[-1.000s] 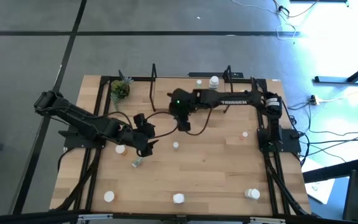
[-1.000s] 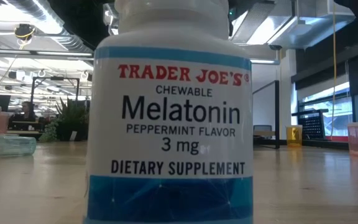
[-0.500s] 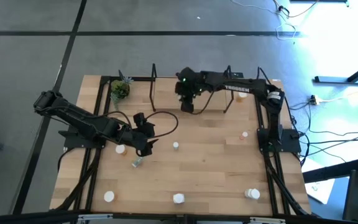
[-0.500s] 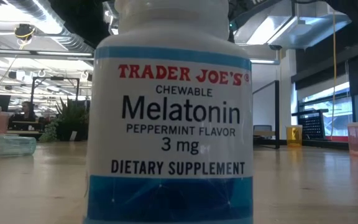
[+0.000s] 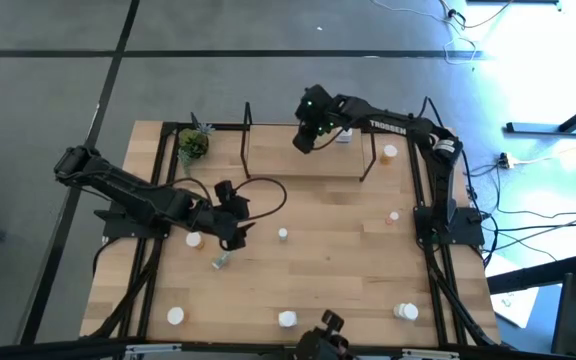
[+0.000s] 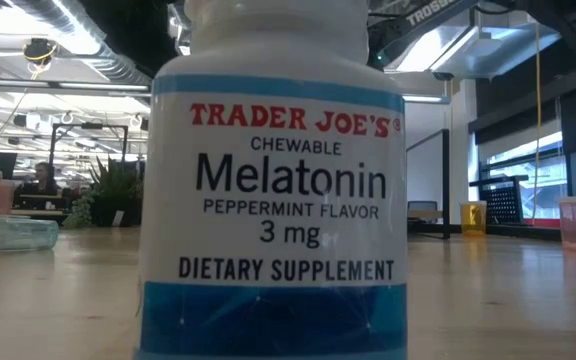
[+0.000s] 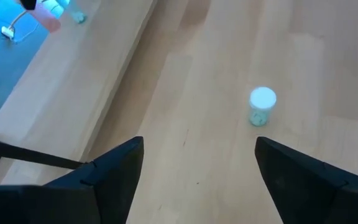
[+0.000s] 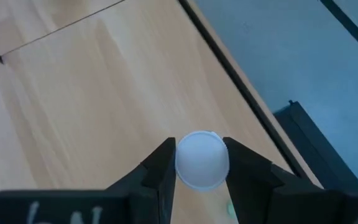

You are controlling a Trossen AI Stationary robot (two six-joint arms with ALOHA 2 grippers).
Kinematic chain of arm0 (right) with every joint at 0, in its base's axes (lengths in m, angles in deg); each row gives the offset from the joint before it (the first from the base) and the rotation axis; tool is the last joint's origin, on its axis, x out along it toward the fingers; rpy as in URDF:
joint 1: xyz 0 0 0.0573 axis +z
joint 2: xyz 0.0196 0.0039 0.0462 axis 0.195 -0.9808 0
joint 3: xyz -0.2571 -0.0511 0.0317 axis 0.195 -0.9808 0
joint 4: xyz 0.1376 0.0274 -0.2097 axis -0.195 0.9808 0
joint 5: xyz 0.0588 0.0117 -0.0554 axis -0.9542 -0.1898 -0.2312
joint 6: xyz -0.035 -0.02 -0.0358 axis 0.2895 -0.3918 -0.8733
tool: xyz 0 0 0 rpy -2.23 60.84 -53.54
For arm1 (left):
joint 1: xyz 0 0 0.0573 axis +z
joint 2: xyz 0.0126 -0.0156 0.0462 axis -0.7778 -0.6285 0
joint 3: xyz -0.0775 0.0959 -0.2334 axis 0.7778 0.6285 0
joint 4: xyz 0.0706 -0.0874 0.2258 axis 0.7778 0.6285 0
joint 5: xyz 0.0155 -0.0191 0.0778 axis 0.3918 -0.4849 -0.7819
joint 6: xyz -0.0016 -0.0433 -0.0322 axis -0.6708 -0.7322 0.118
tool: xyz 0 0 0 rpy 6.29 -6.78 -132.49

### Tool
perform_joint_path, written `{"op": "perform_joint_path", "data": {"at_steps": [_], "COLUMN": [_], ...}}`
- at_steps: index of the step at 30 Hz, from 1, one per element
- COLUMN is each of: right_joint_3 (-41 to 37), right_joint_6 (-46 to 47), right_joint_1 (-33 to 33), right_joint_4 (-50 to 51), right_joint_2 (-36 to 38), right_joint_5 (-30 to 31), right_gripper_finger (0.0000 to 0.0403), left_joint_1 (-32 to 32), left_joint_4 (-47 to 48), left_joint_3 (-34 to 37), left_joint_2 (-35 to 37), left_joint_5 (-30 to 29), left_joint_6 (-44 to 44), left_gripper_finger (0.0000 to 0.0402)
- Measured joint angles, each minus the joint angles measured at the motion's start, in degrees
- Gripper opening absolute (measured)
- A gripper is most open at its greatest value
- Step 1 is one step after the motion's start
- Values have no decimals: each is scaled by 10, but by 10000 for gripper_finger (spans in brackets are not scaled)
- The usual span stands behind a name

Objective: Pick and place medicine bottles onto shelf by color
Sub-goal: Put the middle pink pill bottle on the shelf

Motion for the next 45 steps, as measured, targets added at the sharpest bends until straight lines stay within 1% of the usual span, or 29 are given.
{"op": "perform_joint_path", "data": {"at_steps": [6, 9, 13, 16, 25, 29, 42, 45], "right_joint_3": [0, 0, 0, 0, -1, -1, 0, 0], "right_joint_6": [29, 41, 41, 40, 34, 26, 26, 25], "right_joint_1": [1, 0, 0, 0, 1, 3, 3, 3], "right_joint_4": [3, 7, 3, 6, -5, -28, -37, -37], "right_joint_2": [-4, -14, -28, -33, -42, -52, -59, -59], "right_joint_5": [19, 20, 47, 56, 54, 30, 30, 30], "right_gripper_finger": [120, 120, 120, 120, 120, 120, 121, 127], "left_joint_1": [21, 30, 34, 34, 34, 34, 34, 34], "left_joint_4": [-6, -7, -8, -9, -8, -8, -8, -8], "left_joint_3": [0, 0, 0, 0, 0, 0, 0, 0], "left_joint_2": [0, 0, 0, 0, 0, 0, 0, 0], "left_joint_5": [-32, -33, -33, -33, -33, -33, -30, -30], "left_joint_6": [-14, -14, -14, -14, -14, -14, -13, -13], "left_gripper_finger": [301, 304, 301, 301, 300, 304, 303, 300]}}
